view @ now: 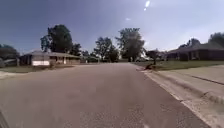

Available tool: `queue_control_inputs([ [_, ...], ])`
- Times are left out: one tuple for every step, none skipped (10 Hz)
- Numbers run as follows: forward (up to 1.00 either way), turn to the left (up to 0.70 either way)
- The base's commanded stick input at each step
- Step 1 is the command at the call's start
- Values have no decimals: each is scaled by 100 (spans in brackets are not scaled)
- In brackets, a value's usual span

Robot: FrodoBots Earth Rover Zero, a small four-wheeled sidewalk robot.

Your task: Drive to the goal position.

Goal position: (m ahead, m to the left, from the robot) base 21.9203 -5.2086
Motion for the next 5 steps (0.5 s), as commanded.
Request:
queue_control_inputs([
  [70, 0],
  [70, 0],
  [70, 0],
  [70, 0],
  [70, 0],
])
